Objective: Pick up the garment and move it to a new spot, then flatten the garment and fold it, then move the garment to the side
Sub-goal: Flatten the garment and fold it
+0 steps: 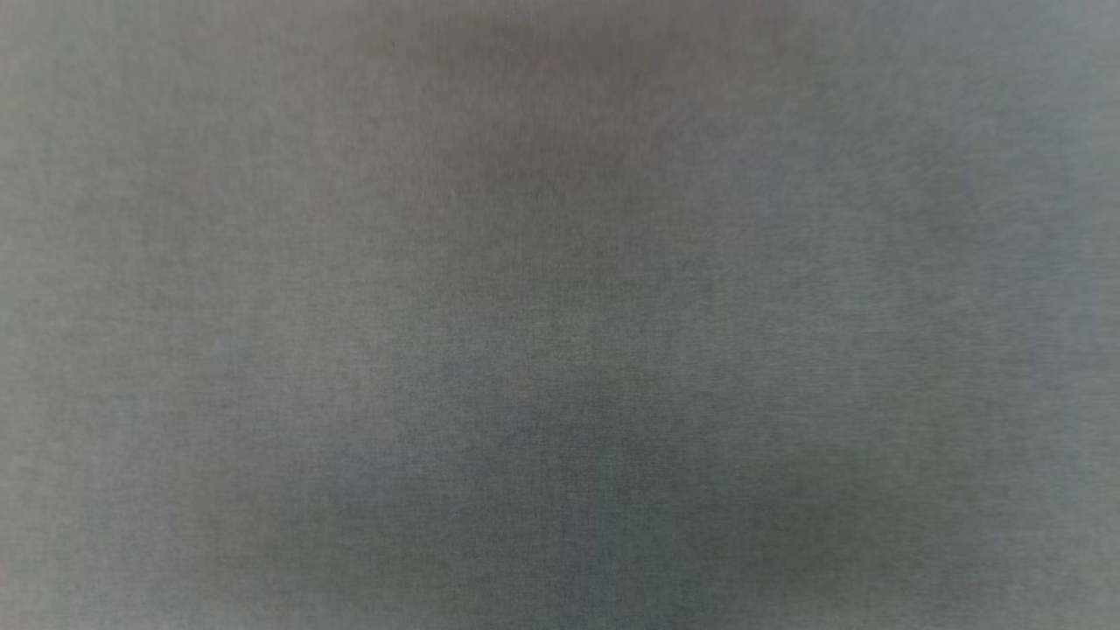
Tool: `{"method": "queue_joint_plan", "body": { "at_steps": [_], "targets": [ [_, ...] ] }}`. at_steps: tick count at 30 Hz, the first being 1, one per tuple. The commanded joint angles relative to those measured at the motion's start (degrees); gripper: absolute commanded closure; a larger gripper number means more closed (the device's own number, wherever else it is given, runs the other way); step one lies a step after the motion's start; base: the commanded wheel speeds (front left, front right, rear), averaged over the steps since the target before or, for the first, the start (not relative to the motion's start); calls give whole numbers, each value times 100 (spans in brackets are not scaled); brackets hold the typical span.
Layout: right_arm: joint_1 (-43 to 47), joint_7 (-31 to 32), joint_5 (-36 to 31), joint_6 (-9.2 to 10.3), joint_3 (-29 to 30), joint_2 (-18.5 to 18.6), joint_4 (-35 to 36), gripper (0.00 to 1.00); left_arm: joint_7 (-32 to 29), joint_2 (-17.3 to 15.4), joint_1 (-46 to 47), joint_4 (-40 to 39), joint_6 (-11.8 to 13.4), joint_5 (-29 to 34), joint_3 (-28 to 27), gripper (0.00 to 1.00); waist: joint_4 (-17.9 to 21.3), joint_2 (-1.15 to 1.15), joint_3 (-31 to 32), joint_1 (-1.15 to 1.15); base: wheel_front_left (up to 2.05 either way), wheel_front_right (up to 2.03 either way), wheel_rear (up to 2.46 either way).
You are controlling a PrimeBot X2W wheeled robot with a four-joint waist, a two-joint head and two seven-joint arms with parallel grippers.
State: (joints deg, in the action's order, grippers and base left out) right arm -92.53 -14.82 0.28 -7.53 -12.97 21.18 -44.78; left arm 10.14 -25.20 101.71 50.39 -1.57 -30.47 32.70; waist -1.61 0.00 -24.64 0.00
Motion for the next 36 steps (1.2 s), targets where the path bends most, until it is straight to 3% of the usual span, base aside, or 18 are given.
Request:
{"method": "queue_joint_plan", "body": {
  "at_steps": [1,5,10,15,18,22,31,36],
  "targets": [
    [1,-35,-278,8,134,-129,58,100,224,82,-2,175,-12,12,-51,100,-107,0,-420,0,0,0,0],
    [423,-38,-584,8,150,-253,95,100,401,220,-346,567,-233,-41,23,100,-170,0,-452,0,0,0,0],
    [1176,-40,-399,9,-33,-255,-305,100,451,440,-1094,1031,-470,-208,187,100,-249,0,-197,0,0,0,0],
    [2006,-41,429,9,-455,-315,-670,100,114,621,-2010,1289,-575,-612,353,100,-288,0,231,0,0,0,0],
    [2589,23,1063,8,-961,-215,-603,100,-355,628,-2750,805,-584,-1041,745,100,-308,0,540,0,0,0,0],
    [3411,185,2073,8,-1586,124,-35,100,-912,156,-3686,-63,-582,-1705,1175,100,-342,0,938,0,0,0,0],
    [5390,797,3578,9,-2430,1537,2014,100,-1678,-1061,-5575,-1970,-545,-2596,1554,100,-387,0,1499,0,0,0,0],
    [6397,1117,4010,8,-2624,2307,2964,100,-1986,-1737,-6687,-3181,-12,-2918,1602,100,-385,0,1578,0,0,0,0]
  ]
}}
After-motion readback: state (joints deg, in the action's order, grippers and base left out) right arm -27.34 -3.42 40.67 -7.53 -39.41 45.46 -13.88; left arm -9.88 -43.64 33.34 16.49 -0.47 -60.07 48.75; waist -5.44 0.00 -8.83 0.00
